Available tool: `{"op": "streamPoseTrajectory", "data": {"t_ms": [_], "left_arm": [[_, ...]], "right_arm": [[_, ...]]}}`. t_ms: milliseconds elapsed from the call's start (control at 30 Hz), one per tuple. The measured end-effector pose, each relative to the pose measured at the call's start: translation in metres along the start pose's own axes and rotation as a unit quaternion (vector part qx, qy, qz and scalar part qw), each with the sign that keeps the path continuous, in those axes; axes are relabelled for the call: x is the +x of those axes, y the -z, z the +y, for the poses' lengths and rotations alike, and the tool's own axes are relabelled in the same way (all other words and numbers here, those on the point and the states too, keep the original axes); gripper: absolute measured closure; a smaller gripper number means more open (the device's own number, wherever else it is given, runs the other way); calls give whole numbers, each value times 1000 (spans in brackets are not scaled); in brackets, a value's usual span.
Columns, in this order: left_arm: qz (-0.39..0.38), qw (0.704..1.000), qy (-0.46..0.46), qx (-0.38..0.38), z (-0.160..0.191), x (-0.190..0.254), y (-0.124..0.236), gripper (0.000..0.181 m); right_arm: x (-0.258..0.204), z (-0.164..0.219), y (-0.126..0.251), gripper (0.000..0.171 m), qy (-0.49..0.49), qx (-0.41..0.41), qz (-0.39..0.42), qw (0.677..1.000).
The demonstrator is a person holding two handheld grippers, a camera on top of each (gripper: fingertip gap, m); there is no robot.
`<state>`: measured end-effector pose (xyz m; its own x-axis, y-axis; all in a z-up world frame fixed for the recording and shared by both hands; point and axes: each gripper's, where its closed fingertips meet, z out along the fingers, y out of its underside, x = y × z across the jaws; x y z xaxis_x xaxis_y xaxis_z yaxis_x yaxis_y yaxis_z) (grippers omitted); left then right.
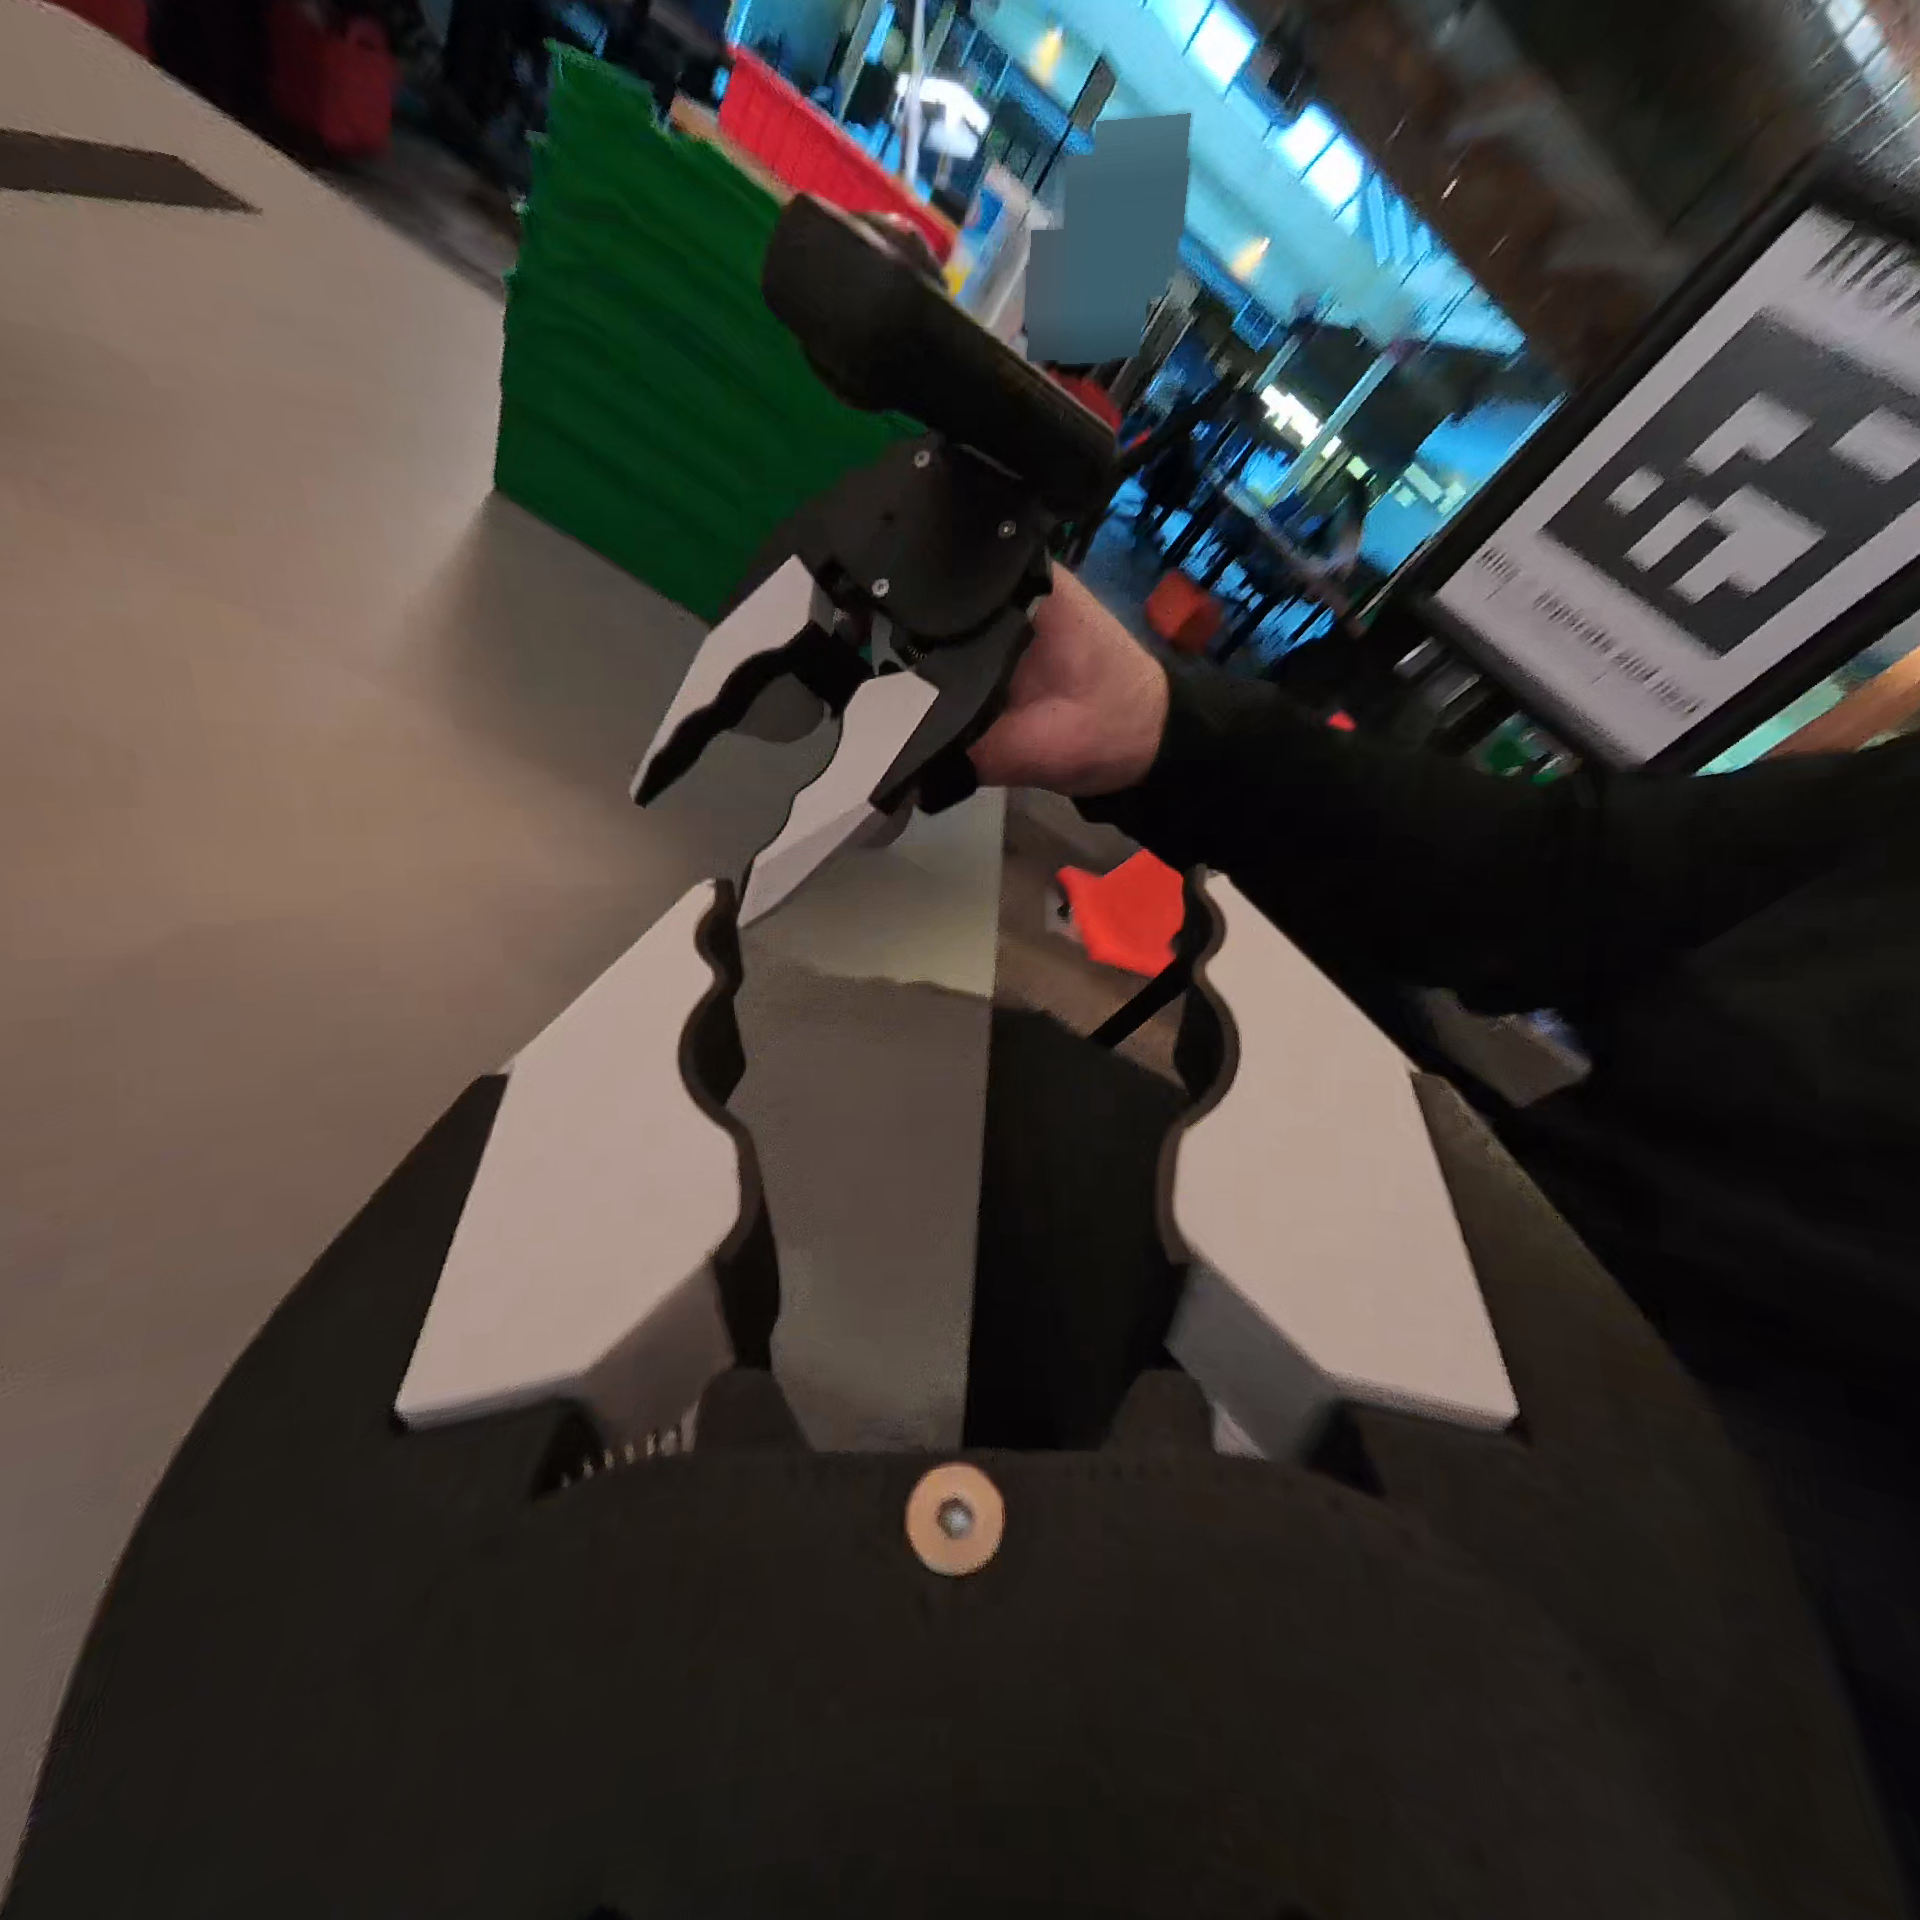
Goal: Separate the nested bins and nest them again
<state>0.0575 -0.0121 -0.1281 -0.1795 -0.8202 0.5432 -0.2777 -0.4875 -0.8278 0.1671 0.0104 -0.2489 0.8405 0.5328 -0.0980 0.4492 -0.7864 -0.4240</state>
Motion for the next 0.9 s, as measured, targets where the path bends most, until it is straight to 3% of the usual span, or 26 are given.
{"op": "streamPoseTrajectory", "data": {"t_ms": [133, 367, 400, 500, 533, 567, 633, 667, 900], "left_arm": [[-6, 1000, -9, -5, 1, -3, -1, 99], [8, 1000, -1, -9, 9, -8, -5, 98], [8, 1000, 1, -10, 11, -10, -7, 98], [26, 1000, 18, 0, 11, -10, -11, 98], [29, 999, 18, 3, 10, -10, -12, 98], [35, 999, 19, 4, 10, -8, -13, 97], [54, 998, 21, 19, 3, 0, -12, 97], [66, 997, 19, 31, -2, 7, -10, 99], [202, 971, -56, 111, -56, 104, -4, 111]], "right_arm": [[-1, 18, -36, 104, 33, -49, 32, 998], [-12, -6, -50, 93, 46, 108, 12, 993], [-14, -8, -51, 85, 40, 115, 7, 992], [-27, -17, -64, 38, 62, 132, 8, 989], [-28, -21, -67, 38, 62, 125, 10, 990], [-26, -27, -67, 50, 60, 127, 13, 990], [-23, -42, -61, 92, 18, 164, -26, 986], [-26, -52, -52, 98, -30, 193, -76, 978], [-97, -106, 22, 99, -38, 319, -208, 924]]}}
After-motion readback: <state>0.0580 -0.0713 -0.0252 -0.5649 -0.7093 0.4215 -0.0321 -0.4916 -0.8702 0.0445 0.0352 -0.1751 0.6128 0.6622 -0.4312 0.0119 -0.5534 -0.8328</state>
